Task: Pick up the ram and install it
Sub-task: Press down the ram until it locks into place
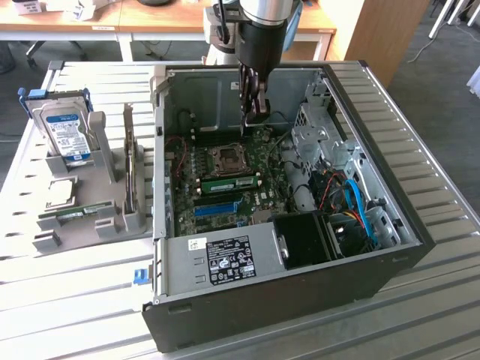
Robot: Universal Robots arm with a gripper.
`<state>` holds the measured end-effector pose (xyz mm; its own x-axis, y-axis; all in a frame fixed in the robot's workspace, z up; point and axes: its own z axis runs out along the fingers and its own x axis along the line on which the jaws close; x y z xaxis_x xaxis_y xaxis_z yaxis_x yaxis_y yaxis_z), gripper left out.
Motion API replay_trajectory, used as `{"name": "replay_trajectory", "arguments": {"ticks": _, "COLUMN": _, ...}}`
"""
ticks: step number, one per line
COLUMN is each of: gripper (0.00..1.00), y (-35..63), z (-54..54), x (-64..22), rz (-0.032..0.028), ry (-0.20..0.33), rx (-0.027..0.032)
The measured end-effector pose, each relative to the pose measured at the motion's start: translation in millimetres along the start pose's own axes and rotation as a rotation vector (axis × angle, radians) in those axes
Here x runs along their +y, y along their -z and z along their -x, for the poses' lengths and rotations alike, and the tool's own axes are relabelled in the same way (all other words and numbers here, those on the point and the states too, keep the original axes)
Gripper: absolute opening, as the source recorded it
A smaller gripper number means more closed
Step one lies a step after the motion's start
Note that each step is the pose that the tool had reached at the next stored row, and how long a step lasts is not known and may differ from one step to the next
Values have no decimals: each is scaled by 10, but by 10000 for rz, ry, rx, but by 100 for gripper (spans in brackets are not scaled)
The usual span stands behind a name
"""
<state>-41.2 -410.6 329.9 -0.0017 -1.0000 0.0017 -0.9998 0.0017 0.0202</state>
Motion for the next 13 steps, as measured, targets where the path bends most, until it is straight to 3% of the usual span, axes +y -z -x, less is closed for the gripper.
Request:
{"name": "replay_trajectory", "arguments": {"ticks": 5, "gripper": 11, "y": 0, "z": 0, "x": -7, "rz": 0, "ry": 2, "rx": 1}}
{"name": "replay_trajectory", "arguments": {"ticks": 13, "gripper": 11, "y": 3, "z": 12, "x": -125, "rz": 0, "ry": 1, "rx": 0}}
